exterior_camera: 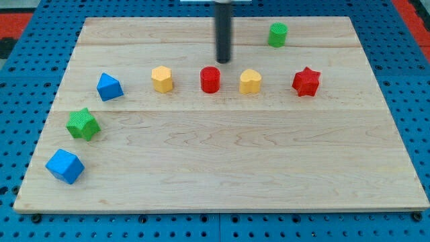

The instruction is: Slide the green circle vertical to the green star

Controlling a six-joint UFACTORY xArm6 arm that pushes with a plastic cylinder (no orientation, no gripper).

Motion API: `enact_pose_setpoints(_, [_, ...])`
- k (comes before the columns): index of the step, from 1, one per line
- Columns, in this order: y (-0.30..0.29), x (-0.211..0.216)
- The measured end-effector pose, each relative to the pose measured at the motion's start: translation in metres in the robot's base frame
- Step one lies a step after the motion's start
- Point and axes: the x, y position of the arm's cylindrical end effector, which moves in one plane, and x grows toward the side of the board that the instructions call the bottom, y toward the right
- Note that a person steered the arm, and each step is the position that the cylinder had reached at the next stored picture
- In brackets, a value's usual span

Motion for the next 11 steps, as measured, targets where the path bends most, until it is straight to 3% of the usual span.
enact_pose_setpoints(1, [0.111, -0.037])
enact_pose_setpoints(2, [0.128, -0.110])
enact_pose_setpoints(3, [0.028, -0.105])
enact_pose_setpoints(4, [0.005, -0.101])
enact_pose_setpoints(5, [0.104, -0.104])
enact_pose_setpoints(6, [0.089, -0.054])
enact_pose_setpoints(7, [-0.049, -0.032])
enact_pose_setpoints(8, [-0.066, -0.028])
enact_pose_setpoints(9, [0.021, -0.033])
enact_pose_setpoints(10, [0.009, -0.070])
enact_pose_setpoints(11, [-0.042, -0.073])
